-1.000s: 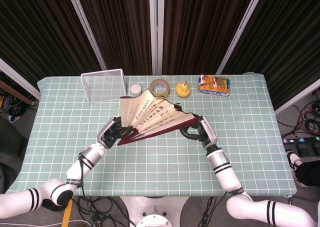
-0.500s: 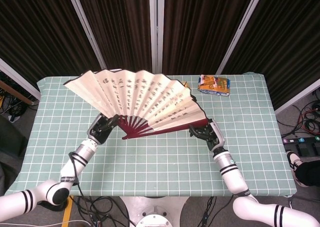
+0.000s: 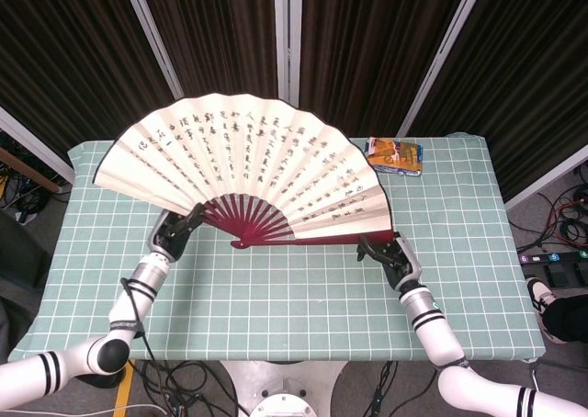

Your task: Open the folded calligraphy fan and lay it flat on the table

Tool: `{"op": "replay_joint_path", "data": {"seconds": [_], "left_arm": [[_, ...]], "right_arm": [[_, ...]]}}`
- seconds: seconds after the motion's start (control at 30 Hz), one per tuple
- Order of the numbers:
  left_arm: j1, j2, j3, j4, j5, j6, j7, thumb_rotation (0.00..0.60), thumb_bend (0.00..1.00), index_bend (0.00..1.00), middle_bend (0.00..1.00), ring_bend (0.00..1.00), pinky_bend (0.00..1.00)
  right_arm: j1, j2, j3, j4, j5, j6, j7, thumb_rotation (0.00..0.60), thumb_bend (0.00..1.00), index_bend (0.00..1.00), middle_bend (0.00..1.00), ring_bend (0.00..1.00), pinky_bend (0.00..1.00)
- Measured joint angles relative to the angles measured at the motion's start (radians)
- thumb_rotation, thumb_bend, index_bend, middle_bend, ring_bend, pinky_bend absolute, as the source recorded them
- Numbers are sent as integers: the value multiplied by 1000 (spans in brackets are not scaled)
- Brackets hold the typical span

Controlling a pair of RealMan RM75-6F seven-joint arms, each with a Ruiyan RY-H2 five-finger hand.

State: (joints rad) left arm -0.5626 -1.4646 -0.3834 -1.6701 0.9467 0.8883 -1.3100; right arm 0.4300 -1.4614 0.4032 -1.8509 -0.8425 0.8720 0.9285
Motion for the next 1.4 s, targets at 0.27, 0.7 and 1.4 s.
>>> {"op": "replay_joint_path", "data": {"seconds": [0.27,0.7,1.4], "left_arm": [[22,-30,-31,1,-78,20,151,600,406,509,477,400,439],[58,-60,-51,20,-54,29,256,600,395,349,321,264,375],[96,-160,-85,166,-29,237,510,600,394,235,65,17,217]], "right_arm": [[-8,-14,8,1,105,-24,-35,600,457,963,713,577,620],[-32,-17,39,-6,181,-70,-48,600,463,964,713,577,619],[-36,37,67,-11,320,-172,-94,600,469,941,689,577,610]]}}
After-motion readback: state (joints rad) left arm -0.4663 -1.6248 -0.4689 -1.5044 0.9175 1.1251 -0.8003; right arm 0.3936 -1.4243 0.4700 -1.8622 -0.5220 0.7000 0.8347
